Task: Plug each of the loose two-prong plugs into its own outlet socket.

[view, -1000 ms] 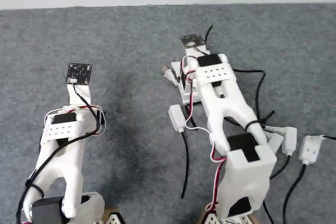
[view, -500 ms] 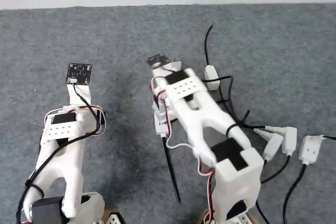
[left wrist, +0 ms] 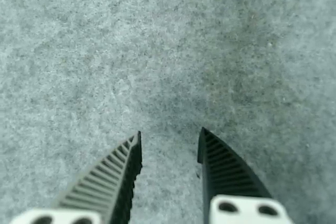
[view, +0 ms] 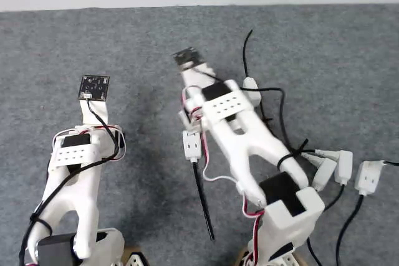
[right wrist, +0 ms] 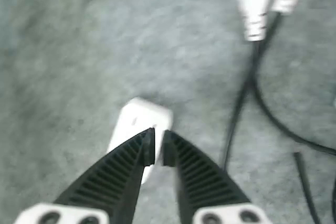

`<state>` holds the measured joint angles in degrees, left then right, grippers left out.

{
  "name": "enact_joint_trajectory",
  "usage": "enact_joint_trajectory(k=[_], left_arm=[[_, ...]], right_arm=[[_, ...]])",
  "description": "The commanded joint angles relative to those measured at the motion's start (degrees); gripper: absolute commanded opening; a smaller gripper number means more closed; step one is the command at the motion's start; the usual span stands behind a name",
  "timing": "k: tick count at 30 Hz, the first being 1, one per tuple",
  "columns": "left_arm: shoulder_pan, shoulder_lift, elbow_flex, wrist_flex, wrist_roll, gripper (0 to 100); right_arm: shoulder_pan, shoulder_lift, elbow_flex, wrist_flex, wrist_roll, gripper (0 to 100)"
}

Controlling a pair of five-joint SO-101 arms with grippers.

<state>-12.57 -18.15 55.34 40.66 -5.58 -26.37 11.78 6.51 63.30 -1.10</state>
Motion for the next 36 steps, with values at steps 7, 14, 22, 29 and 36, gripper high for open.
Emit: enact_joint_trajectory(k=[7,14,22,29,36], left_arm=[[-0.4,-0.3,-0.2,-1.1,-0.5,17],[-0.4,-0.3,-0.2,-1.1,-0.5,17],[-0.4,-0.3,-0.2,-1.1,-0.5,17],[-0.4,-0.3,-0.1,-1.1,-0.5,17],[-1.0,-0.3,-0.2,-1.1,-0.5,17]], right_arm=[[8.5,4.0,-0.3,-4.5,-0.9,17.1],[7.5,10.1,-4.0,-3.6,2.5,16.9],[7.5,15.9,-9.8,3.3,9.9,16.5],[7.6,22.4,-21.0,16.7,12.8,1.0],[7.6,13.7,-25.2,26.7,12.7,0.9]])
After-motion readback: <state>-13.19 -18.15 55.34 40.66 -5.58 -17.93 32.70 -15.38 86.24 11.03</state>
